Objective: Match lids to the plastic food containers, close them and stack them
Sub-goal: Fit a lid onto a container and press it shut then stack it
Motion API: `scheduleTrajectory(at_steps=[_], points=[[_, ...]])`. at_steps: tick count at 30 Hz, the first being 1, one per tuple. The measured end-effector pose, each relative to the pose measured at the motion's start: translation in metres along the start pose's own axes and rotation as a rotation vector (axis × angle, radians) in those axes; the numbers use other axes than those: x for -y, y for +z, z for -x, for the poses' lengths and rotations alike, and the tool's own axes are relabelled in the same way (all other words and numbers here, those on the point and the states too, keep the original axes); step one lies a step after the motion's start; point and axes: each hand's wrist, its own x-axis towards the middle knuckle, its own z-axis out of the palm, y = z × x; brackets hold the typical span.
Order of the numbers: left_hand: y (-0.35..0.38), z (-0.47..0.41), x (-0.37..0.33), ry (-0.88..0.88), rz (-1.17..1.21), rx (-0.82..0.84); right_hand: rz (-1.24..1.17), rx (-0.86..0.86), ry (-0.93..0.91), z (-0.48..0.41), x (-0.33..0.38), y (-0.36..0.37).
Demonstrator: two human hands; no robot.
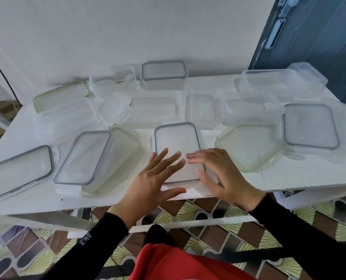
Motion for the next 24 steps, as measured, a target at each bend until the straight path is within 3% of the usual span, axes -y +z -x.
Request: scheduleTrajectory(at_steps=[3, 6, 9, 11, 13, 16, 24], points=[[-0.014, -0.008, 0.009, 0.034, 0.089, 0.113, -0.069, -0.017, 0.077, -0.025, -0.004, -0.007], [-0.031, -0.013, 0.021, 0.066, 0.102, 0.187, 0.006, 0.093, 0.113, -0.037, -0.018, -0.006], [-0.042, -0.014, 0.028, 0.083, 0.011, 0.154, 0.172, 0.179, 0.096, -0.034, -0.026, -0.008], [-0.046, -0.015, 0.028, 0.054, -0.086, 0.088, 0.323, 0.137, 0.025, -0.027, -0.022, -0.007], [-0.049, -0.017, 0.024, -0.060, -0.167, 0.029, 0.425, 0.071, -0.009, -0.019, -0.012, -0.001], [-0.045, -0.020, 0.011, -0.201, -0.251, 0.072, 0.470, -0.013, -0.006, -0.009, 0.004, 0.008], [-0.001, -0.006, 0.005, -0.116, -0.395, -0.034, 0.512, 0.005, -0.011, -0.010, 0.000, 0.020]])
